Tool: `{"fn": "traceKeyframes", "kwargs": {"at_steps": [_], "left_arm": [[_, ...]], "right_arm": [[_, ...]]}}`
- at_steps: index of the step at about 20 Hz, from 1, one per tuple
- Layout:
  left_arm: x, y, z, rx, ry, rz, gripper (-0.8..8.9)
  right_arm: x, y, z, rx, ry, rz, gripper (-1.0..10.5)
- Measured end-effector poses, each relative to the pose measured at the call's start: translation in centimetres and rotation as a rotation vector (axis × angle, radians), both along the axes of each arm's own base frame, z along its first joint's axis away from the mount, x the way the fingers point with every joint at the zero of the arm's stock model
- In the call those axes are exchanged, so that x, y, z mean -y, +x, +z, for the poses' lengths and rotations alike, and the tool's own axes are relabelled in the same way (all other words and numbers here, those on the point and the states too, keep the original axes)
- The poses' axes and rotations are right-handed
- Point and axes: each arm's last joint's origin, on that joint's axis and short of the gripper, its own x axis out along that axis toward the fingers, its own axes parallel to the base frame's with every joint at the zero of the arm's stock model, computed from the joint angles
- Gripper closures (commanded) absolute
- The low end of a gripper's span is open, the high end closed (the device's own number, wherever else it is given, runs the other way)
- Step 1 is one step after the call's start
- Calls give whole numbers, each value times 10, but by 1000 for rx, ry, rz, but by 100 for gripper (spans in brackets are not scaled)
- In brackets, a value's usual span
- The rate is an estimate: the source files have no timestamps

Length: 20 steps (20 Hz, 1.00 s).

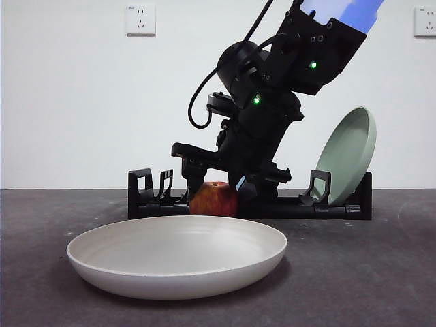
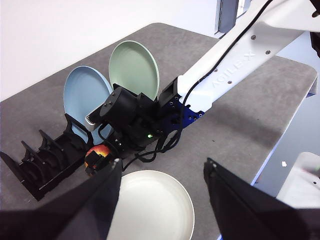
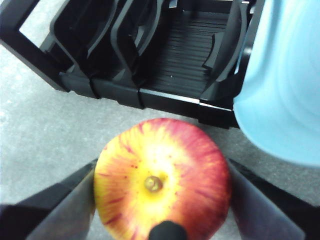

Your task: Take the yellow plate from the plate rack,put the plate on the table,take the apple from the table,put the apple in the plate

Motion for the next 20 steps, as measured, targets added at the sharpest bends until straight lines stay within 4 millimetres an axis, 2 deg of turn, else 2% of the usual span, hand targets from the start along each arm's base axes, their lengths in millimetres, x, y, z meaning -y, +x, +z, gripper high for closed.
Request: {"fn": "traceKeyframes", "kwargs": {"at_steps": [2,4,8,10,13,15,18,20], "left_arm": [[0,0,0,0,1,0,534],[0,0,0,-1,4,0,534],[0,0,0,-1,4,0,534],[0,0,0,-1,4,0,534],[0,0,0,-1,4,0,534],[0,0,0,-1,4,0,534],[0,0,0,-1,4,0,534],[0,0,0,-1,4,0,534]], "right_arm": [[0,0,0,-4,-3,0,830],[0,0,0,-8,-6,0,969],[-1,-6,6,-22,-18,11,963],[-4,-16,24,-7,-12,36,963],[-9,-40,65,42,3,101,963],[-11,-60,75,1,-54,153,964],[-14,-85,60,-119,-189,230,964],[-18,-96,48,-121,-198,256,964]]}}
